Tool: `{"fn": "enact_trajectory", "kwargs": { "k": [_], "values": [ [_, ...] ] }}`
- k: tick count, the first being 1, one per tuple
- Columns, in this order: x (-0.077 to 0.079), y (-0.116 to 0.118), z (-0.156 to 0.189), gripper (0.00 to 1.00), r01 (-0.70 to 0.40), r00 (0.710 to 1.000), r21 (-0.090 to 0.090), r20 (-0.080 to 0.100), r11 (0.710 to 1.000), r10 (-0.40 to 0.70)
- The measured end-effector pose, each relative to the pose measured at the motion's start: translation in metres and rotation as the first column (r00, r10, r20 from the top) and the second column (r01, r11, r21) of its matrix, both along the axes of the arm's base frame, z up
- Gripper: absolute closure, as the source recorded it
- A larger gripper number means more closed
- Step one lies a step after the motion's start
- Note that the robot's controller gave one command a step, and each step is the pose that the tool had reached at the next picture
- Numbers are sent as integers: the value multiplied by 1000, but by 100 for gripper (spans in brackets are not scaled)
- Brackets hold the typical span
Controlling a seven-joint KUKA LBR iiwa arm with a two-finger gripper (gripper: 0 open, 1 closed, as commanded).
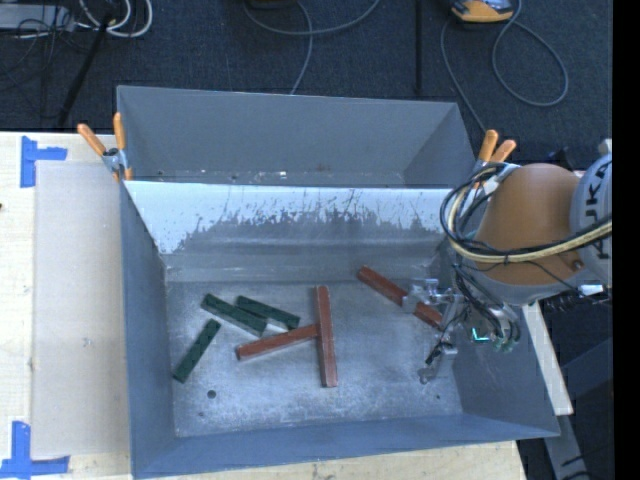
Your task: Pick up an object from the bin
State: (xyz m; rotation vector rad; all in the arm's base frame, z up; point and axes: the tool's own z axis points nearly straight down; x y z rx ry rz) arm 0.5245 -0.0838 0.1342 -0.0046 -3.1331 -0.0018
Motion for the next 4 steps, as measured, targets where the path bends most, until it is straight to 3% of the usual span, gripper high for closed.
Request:
{"fn": "enact_trajectory", "kwargs": {
  "k": [1,2,3,4],
  "values": [
    [56,45,1,0,81,997,1,13,997,-81],
    [79,102,-43,0,-4,1000,2,8,1000,4],
    [17,185,-66,0,-27,1000,2,2,1000,27],
    [20,180,-65,100,-23,1000,-1,7,1000,23]
  ]
}}
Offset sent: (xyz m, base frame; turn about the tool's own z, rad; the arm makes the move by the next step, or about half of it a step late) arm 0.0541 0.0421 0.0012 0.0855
